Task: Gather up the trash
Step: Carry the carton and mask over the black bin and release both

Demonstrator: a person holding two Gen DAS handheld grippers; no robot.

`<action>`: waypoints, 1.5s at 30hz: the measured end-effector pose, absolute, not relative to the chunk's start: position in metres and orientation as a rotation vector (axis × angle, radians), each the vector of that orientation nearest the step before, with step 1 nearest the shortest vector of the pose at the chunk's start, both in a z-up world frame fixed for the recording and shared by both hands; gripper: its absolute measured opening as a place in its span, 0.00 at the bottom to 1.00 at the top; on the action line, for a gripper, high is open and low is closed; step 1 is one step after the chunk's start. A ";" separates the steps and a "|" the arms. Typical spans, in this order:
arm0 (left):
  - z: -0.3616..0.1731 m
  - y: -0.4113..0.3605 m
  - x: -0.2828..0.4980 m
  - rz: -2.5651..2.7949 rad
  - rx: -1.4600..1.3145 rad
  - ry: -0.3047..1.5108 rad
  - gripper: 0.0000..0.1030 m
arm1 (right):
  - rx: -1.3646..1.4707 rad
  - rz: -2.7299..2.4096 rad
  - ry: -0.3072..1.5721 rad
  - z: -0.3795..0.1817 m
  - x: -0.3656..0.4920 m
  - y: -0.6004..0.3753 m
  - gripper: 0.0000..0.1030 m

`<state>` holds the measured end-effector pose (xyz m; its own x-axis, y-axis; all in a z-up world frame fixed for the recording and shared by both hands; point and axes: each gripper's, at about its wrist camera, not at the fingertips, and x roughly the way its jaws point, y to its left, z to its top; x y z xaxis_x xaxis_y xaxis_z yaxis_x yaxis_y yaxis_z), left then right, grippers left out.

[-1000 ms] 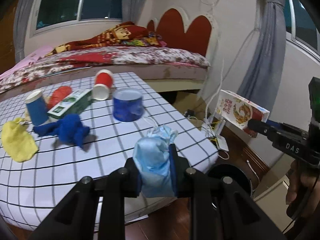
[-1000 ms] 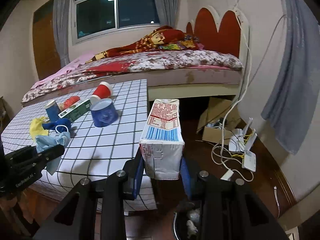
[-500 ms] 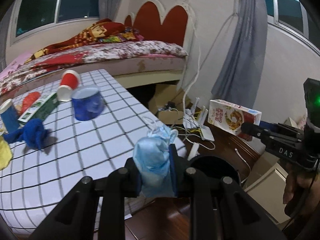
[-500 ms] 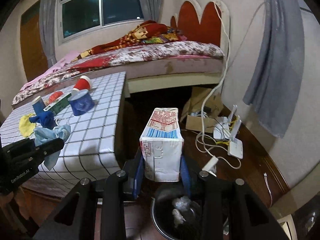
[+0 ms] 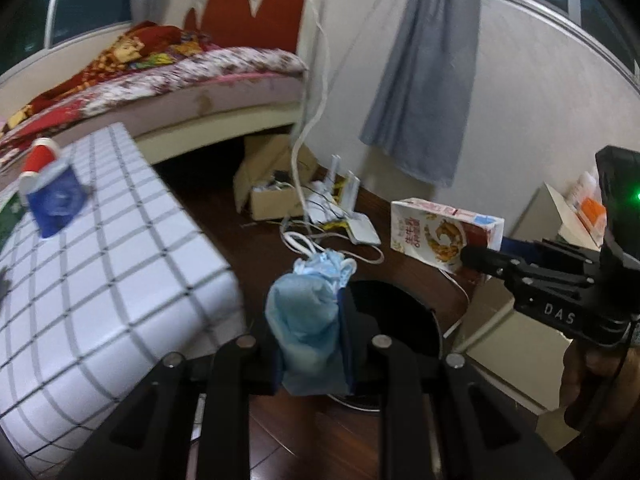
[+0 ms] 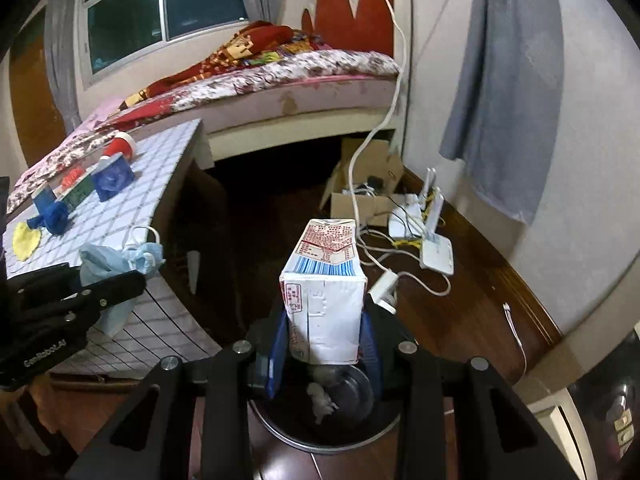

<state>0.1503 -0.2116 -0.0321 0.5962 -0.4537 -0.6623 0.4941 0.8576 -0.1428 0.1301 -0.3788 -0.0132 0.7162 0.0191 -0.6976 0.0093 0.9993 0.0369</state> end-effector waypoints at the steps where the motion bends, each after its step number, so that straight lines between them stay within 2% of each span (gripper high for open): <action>1: -0.035 -0.218 0.150 -0.560 0.064 0.761 0.23 | 0.042 0.003 0.779 -0.015 0.128 -0.383 0.34; 10: -0.060 -0.251 0.153 -0.634 0.071 0.845 0.23 | 0.055 0.008 0.826 -0.035 0.118 -0.405 0.34; 27: -0.122 -0.287 0.186 -0.705 0.059 1.035 0.23 | 0.052 0.108 1.004 -0.108 0.143 -0.409 0.35; 28: -0.126 -0.288 0.187 -0.723 0.038 1.049 0.30 | 0.050 0.109 1.024 -0.112 0.145 -0.409 0.36; 29: -0.130 -0.288 0.188 -0.707 0.029 1.058 0.54 | 0.034 0.086 1.038 -0.117 0.148 -0.409 0.42; 30: -0.132 -0.287 0.190 -0.679 0.031 1.065 0.72 | 0.007 0.045 1.064 -0.123 0.150 -0.411 0.74; 31: -0.134 -0.284 0.190 -0.654 0.024 1.062 0.95 | -0.011 0.016 1.086 -0.128 0.151 -0.414 0.88; 33: -0.137 -0.276 0.191 -0.615 0.025 1.061 0.98 | -0.039 -0.052 1.117 -0.136 0.151 -0.422 0.90; 35: -0.139 -0.270 0.191 -0.580 0.037 1.049 0.98 | -0.078 -0.100 1.156 -0.141 0.152 -0.426 0.99; 45: -0.122 -0.256 0.185 -0.518 0.081 0.967 0.99 | -0.080 -0.144 1.120 -0.123 0.151 -0.422 0.99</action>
